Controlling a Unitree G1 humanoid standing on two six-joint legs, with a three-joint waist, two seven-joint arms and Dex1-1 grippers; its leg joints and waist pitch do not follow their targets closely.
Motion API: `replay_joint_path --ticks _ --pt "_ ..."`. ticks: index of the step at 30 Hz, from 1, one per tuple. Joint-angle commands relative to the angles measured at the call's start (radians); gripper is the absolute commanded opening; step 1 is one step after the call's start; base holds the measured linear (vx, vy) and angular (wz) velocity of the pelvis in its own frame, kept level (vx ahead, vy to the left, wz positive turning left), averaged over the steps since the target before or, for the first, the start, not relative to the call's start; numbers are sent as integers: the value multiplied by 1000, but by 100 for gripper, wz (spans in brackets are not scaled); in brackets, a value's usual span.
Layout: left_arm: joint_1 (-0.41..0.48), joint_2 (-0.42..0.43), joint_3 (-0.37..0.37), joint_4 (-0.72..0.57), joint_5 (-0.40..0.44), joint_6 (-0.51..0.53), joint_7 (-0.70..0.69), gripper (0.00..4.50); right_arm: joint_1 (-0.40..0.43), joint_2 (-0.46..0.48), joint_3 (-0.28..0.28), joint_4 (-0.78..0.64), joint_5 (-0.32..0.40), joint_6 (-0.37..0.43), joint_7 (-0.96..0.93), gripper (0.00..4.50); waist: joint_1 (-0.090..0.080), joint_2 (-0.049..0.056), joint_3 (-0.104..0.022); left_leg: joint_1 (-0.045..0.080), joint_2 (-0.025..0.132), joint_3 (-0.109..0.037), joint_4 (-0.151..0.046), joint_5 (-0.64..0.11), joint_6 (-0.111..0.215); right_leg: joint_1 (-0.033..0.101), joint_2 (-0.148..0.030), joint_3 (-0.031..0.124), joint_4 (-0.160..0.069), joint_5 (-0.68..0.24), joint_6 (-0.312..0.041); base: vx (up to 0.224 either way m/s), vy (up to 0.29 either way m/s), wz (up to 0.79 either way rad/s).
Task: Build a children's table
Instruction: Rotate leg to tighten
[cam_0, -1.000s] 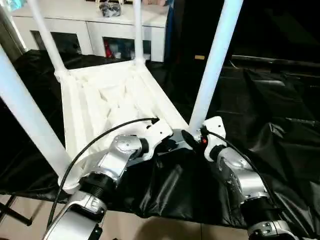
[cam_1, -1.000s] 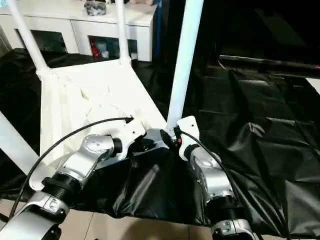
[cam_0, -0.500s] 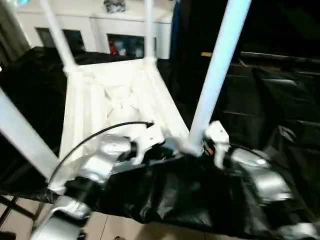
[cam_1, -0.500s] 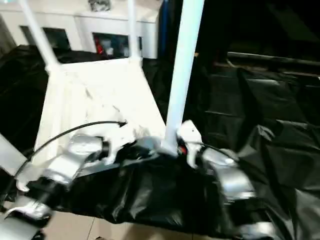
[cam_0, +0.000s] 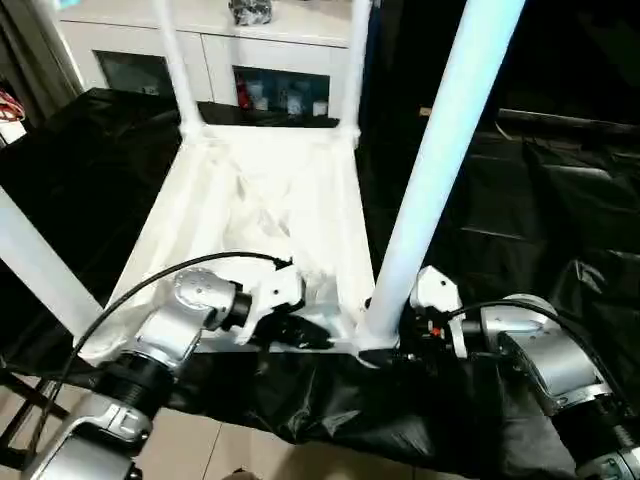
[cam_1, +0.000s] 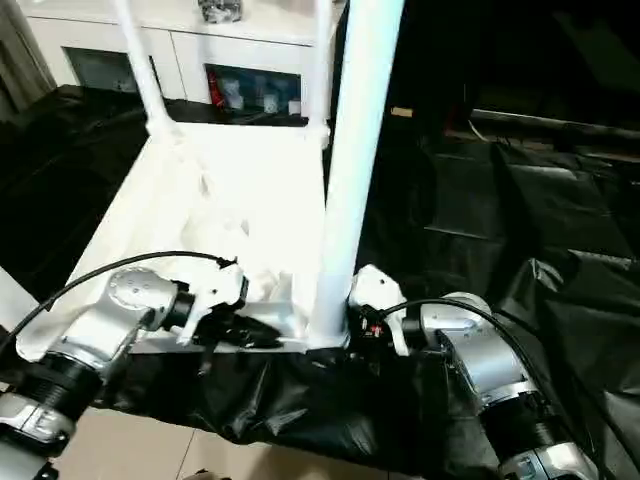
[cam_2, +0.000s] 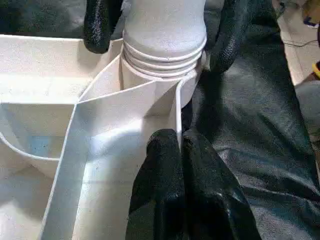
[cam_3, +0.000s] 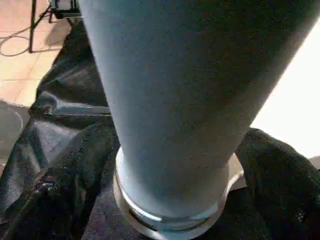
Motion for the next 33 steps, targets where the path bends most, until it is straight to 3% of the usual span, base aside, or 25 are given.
replay_joint_path --ticks 1,9,15,17,22,23,26,28,30,32,33 --pt "-7 -6 -40 -30 -6 -3 -49 0 1 -12 13 -27 10 -9 10 413 -3 -4 -58 19 29 -11 -61 -256 33 40 -54 32 -58 -240 -211 0 0 0" --pt "-2 -10 -29 -30 -10 -19 -17 0 19 21 7 -26 10 -26 -21 334 -3 -5 -59 17 28 -11 -59 -244 40 41 -54 31 -57 -228 -215 0 0 0" --pt "-3 -63 3 2 24 -48 141 0 33 88 -26 14 22 -30 -127 286 -6 -7 -54 21 28 -13 -62 -291 24 35 -56 32 -69 -320 -189 0 0 0" --pt "-14 -119 26 29 50 -37 285 0 29 164 -52 73 -9 -44 -285 276 -14 -9 -50 18 25 -15 -64 -311 5 32 -57 31 -75 -383 -170 0 0 0" --pt "-26 -194 30 34 78 12 424 0 10 283 -79 162 -61 -44 -521 270 -32 -13 -50 15 20 -24 -69 -334 -7 35 -58 25 -85 -476 -119 0 0 0" --pt "-31 -216 29 43 93 22 477 0 2 321 -85 184 -73 -37 -593 270 -43 -10 -47 21 18 -23 -67 -358 -9 25 -57 25 -92 -505 -117 0 0 0" --pt "-45 -287 34 73 121 48 611 0 -28 427 -89 232 -101 -16 -754 270 -60 -7 -49 18 16 -28 -69 -372 -17 26 -56 21 -95 -529 -103 0 0 0" --pt "-48 -304 33 81 130 48 628 0 -41 455 -90 243 -103 -22 -768 270 -61 -10 -49 19 14 -28 -68 -376 -9 27 -55 20 -98 -529 -99 0 0 0" --pt "-49 -309 30 86 139 37 631 0 -51 454 -70 252 -130 -51 -761 270 -60 -6 -50 19 15 -27 -67 -377 5 24 -54 23 -99 -512 -101 0 0 0" --pt "-47 -299 20 80 139 25 603 0 -56 452 -91 251 -109 -68 -754 270 -60 -5 -50 18 16 -25 -68 -380 12 24 -53 24 -98 -486 -110 0 0 0" --pt "-45 -293 17 75 137 22 589 0 -55 448 -97 246 -96 -75 -738 305 -60 -5 -51 17 15 -25 -69 -378 13 26 -53 24 -97 -479 -112 0 0 0"
